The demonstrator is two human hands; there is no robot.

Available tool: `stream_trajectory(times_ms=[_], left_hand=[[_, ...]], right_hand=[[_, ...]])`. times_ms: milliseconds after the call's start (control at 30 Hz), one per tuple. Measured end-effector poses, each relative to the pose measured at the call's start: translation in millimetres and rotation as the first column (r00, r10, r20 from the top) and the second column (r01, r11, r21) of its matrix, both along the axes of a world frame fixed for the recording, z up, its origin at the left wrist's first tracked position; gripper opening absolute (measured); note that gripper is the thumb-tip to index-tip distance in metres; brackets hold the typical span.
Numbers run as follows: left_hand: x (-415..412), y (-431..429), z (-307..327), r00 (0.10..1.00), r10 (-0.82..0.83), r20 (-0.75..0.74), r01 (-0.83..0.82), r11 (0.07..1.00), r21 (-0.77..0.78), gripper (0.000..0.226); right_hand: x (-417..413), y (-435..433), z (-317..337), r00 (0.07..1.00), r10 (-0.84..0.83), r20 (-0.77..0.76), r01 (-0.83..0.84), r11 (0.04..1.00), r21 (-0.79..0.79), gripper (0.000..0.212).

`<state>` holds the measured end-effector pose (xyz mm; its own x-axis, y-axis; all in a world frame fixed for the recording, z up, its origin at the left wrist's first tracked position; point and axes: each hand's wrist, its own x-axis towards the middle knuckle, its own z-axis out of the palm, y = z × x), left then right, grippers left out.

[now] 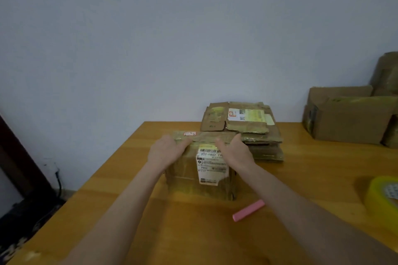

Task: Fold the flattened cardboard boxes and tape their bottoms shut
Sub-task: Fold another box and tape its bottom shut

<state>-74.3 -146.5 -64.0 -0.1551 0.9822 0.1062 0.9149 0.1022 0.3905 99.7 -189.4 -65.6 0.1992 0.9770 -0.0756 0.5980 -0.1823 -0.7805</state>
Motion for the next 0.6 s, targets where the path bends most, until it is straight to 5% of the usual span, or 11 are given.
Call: stream_trajectory(times_ms=[200, 400, 600], left_hand=[[-2.9, 5.3, 7.4, 0.994, 0.004, 0.109, 0.003, 0.998, -0.063, 0.067], [-19.2, -8.6, -10.8, 0.850, 0.076, 0.522, -0.009, 0.992, -0.130, 0.076], [-25.5, -58.7, -7.6, 0.840, 0.042, 0.541, -0.070, 0.997, 0.032, 0.055]], right_hand=[[2.1, 5.8, -9.8, 0.987, -0.029, -0.156, 0.026, 0.999, -0.027, 0.062], [4.5, -11.5, -1.6, 0.941, -0.038, -0.335, 0.021, 0.998, -0.056, 0.049], [10.1, -32.7, -4.0, 0.852, 0.072, -0.519, -0.104, 0.994, -0.033, 0.032]])
